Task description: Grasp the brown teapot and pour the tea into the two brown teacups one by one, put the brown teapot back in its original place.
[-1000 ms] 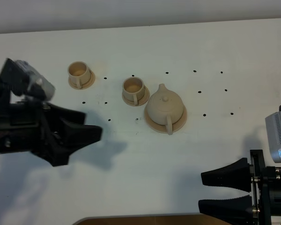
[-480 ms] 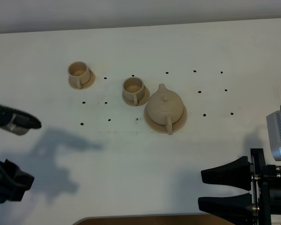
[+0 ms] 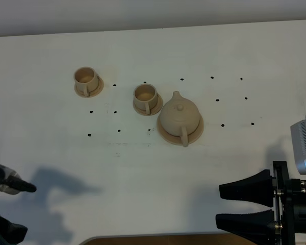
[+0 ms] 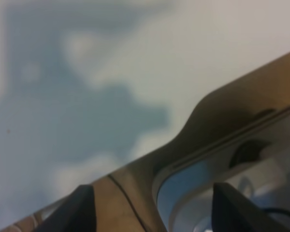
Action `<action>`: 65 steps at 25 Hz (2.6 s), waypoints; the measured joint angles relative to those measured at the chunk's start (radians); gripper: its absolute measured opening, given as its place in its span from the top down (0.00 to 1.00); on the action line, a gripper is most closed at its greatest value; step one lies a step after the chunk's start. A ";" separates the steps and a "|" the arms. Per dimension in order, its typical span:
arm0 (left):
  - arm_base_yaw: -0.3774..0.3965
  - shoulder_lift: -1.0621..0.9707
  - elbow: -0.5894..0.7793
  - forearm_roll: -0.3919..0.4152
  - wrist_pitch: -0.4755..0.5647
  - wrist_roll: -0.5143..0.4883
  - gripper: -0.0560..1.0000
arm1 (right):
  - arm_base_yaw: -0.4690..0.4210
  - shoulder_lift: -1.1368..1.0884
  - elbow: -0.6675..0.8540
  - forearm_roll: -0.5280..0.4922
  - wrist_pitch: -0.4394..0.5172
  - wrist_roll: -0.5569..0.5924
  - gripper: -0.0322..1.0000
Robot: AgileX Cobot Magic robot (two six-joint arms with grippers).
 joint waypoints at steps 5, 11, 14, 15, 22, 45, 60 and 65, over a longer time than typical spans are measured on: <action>0.000 -0.103 0.002 0.000 -0.019 -0.014 0.43 | 0.000 0.000 0.000 0.000 0.000 0.000 0.49; 0.000 -0.234 0.010 0.005 -0.020 -0.064 0.43 | 0.000 0.000 0.000 0.000 0.000 0.000 0.49; 0.000 -0.286 0.011 0.005 -0.020 -0.075 0.43 | 0.000 0.000 0.000 0.000 0.000 0.000 0.49; 0.000 -0.302 0.011 0.005 -0.020 -0.075 0.43 | 0.000 0.000 0.000 0.000 0.000 0.000 0.49; 0.000 -0.435 0.012 0.005 -0.020 -0.075 0.43 | 0.000 0.000 0.000 0.000 0.001 0.000 0.49; 0.260 -0.665 0.017 0.001 -0.019 -0.075 0.43 | 0.001 0.000 0.000 0.040 0.005 -0.001 0.49; 0.260 -0.678 0.017 0.001 -0.019 -0.074 0.43 | 0.001 0.000 -0.036 0.052 0.005 0.068 0.49; 0.260 -0.678 0.017 0.001 -0.019 -0.073 0.43 | 0.001 0.000 -0.144 0.052 -0.031 0.225 0.49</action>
